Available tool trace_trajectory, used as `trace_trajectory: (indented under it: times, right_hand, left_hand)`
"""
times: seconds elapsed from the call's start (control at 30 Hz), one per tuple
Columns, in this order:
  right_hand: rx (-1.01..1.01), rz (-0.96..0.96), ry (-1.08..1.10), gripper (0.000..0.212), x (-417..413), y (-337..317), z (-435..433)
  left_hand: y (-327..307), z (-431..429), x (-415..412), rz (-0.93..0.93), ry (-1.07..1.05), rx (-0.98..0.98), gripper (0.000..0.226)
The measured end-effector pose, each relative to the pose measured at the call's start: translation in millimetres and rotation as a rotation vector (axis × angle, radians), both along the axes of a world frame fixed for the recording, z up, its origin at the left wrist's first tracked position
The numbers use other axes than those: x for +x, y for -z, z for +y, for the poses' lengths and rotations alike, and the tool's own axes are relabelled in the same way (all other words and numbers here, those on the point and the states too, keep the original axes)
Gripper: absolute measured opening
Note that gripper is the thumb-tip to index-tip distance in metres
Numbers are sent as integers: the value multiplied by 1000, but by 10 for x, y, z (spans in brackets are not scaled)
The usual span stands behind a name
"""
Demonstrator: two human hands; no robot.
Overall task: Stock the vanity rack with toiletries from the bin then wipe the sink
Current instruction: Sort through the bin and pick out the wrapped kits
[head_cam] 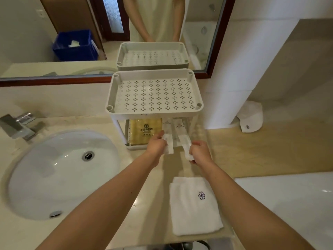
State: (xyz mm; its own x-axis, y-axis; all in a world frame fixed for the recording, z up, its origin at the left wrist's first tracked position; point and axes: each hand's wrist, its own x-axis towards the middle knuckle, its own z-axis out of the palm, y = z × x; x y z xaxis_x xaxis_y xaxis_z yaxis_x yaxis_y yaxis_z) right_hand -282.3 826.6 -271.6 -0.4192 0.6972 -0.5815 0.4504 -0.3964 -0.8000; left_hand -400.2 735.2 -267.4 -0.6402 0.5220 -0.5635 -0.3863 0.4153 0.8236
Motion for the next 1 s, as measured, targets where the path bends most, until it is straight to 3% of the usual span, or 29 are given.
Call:
trace_trajectory:
  times: [0.23,0.4,0.67,0.87,1.0]
  right_hand:
    - [-7,86,65,38,-254,373,214]
    - [-49,160,182,42,-423,588,285]
    - [58,101,208,35,-520,796,338]
    - [158,32,219,29,-497,873,361]
    - [120,56,157,23,-417,775,325]
  left_hand:
    - [395,344,-164,81,-12,20,63]
    - [510,468,-275,177,-73,16,50]
    - [660,604,-379,341,-74,-69,30]
    - [677,581,-368,440,-11,-117,34]
    - [640,496,-317,416,-15,-47,35]
